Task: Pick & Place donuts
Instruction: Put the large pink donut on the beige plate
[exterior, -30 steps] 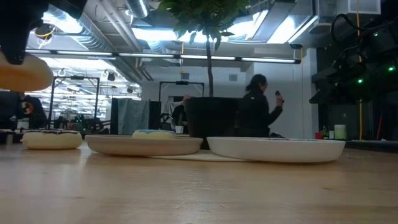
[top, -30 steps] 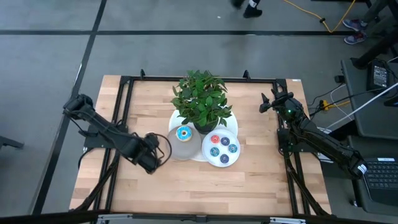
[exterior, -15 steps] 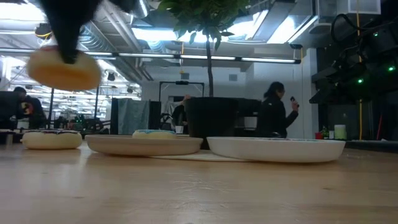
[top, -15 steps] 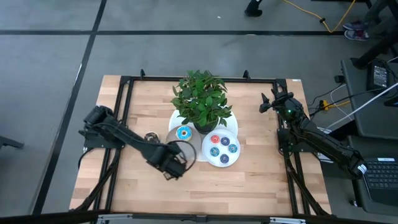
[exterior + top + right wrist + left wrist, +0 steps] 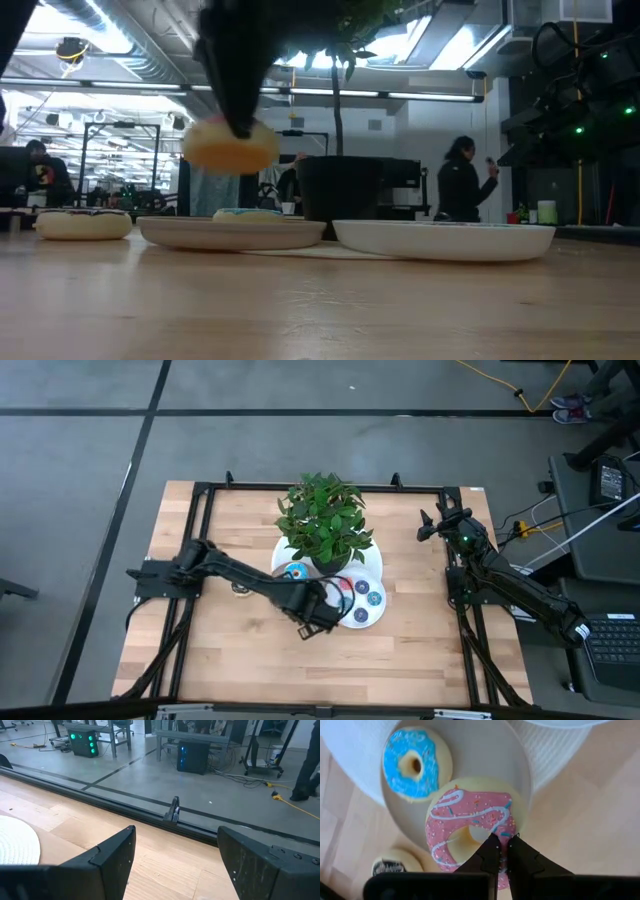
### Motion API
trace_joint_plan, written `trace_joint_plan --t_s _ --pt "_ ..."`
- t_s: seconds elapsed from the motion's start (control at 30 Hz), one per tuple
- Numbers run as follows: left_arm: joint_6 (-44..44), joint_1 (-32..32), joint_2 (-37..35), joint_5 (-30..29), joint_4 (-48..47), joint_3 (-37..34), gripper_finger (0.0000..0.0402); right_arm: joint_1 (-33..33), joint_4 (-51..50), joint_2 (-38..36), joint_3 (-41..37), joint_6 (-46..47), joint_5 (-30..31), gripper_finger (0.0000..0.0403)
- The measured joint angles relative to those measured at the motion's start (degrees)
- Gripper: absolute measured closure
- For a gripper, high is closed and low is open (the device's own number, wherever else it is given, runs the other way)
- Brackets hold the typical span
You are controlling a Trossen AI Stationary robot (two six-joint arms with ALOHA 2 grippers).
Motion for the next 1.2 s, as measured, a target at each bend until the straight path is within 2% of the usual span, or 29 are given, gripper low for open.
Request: trace_joint_plan --t_s 0.4,1.0,1.2 --pt "3.02 3.31 5.91 -0.37 1.18 2.09 0.0386 0.0 0.02 0.0 0.0 -0.02 0.0 0.0124" --pt "3.59 3.18 9.63 -0.83 5.95 2.02 0.0385 0.0 0.0 0.0 0.0 0.0 0.0 0.0124" --pt "4.16 2.95 9.72 -1.08 6.23 2.02 0.0362 0.0 0.01 0.01 0.0 -0.01 0.0 0.0124"
